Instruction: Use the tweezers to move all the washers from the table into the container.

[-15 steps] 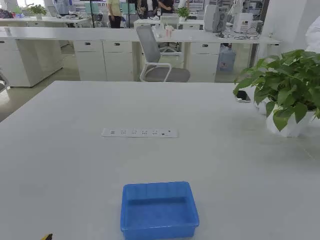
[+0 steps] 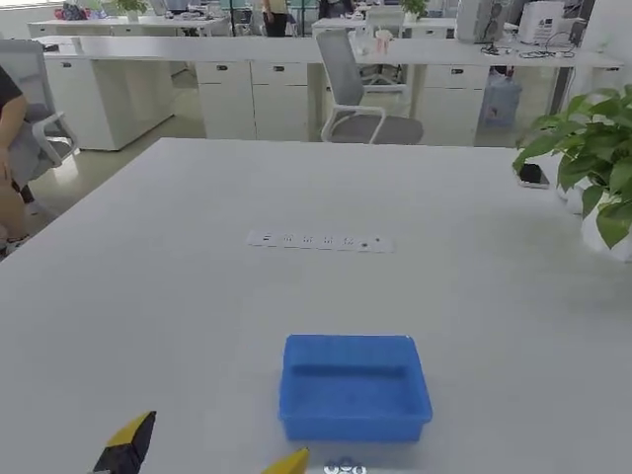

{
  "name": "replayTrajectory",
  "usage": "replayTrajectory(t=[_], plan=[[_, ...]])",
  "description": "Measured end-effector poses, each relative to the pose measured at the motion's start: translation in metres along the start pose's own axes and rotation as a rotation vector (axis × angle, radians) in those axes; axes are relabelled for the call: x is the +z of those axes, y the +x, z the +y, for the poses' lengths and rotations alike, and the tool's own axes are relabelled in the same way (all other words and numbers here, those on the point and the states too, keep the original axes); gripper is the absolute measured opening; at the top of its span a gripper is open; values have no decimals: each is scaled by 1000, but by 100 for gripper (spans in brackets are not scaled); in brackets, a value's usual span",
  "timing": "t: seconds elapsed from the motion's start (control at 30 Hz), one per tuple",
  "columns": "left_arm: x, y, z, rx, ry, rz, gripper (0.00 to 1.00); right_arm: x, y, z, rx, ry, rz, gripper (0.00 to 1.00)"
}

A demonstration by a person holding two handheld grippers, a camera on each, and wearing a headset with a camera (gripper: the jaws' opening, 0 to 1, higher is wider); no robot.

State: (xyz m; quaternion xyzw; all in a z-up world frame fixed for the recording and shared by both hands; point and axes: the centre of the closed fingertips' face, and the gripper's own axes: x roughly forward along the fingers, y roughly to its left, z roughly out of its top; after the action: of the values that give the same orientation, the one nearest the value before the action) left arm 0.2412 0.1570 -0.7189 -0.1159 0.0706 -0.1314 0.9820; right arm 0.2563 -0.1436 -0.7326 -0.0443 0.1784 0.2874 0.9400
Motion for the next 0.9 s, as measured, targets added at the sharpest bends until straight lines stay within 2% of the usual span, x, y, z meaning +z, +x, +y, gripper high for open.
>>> replayTrajectory(t=[0.2,0.47,0.73,0.87,0.9], plan=[[0,0,0,2,2,3,99,0,1,6,15,-17,14,73],[-1,0,0,-4,8,10,99,2,1,6,13,0,7,73],[-2,0,-2,-16,6,15,99,0,1,9,14,-14,25,72],[-3,-1,-3,-21,1,15,99,3,0,12,28,-6,14,65],[-3,0,-3,-23,-1,15,99,4,-1,11,23,-9,11,66]])
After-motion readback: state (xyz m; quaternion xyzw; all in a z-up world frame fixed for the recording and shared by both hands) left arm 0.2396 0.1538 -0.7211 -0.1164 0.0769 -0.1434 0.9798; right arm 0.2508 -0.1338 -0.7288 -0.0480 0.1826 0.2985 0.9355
